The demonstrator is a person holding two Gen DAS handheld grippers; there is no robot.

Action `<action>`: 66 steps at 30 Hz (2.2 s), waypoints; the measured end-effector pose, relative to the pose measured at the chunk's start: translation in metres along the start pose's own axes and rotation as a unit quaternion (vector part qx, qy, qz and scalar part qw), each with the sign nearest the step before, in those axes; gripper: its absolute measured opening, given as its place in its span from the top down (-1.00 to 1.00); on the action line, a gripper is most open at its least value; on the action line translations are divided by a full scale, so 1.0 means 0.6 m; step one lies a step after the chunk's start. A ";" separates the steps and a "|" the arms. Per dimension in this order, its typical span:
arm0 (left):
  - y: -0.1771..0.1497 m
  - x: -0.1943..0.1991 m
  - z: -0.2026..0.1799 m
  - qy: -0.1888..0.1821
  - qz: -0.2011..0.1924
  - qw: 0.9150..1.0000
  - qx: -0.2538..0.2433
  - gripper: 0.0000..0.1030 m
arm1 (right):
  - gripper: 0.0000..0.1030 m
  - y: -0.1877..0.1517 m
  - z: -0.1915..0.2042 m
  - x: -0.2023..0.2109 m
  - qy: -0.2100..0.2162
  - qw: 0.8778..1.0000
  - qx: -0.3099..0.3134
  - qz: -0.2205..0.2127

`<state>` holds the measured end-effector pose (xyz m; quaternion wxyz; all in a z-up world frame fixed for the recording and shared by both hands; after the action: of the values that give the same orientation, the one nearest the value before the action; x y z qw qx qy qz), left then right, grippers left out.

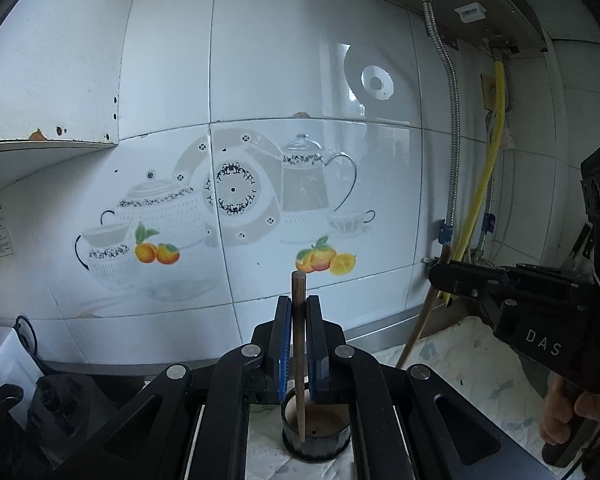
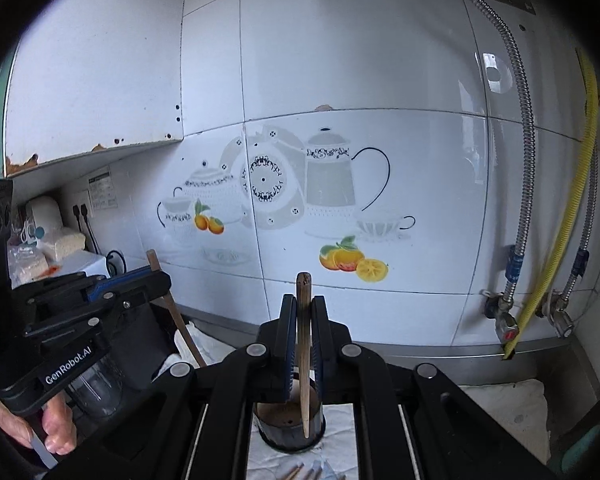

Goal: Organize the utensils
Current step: 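Lift both held chopsticks and carry them above the black cup, then lower both chopsticks into the black cup and open both tools, then move both open tools back over the remaining chopsticks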

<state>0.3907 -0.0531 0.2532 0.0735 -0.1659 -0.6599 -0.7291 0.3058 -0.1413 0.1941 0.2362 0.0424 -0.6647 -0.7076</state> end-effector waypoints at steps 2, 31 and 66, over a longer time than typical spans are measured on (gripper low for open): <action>0.003 -0.022 -0.002 -0.001 -0.002 1.000 0.001 0.88 | 0.81 0.003 -0.003 -0.015 0.008 1.000 -0.011 -0.003; -0.123 -0.132 -0.009 0.001 0.072 0.997 0.010 0.84 | 0.81 -0.103 -0.033 -0.113 -0.008 0.996 -0.022 0.085; -0.341 0.192 0.004 -0.013 0.153 0.988 -0.015 0.09 | 0.06 -0.272 -0.002 0.167 -0.025 0.991 -0.026 0.126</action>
<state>0.2165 -0.0137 0.1003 0.1727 -0.2753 -0.6169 -0.7168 0.1723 -0.1808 0.0629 0.3080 -0.0653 -0.6518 -0.6900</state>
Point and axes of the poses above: each gripper's, at about its wrist camera, not at the fingertips, and x roughly against the way its jaws point, z to its left, y to its top, the point moved 6 cm from there along -x, roughly the way its jaws point, and after that the axes turned 7 degrees about y, right-handed, at the moved point
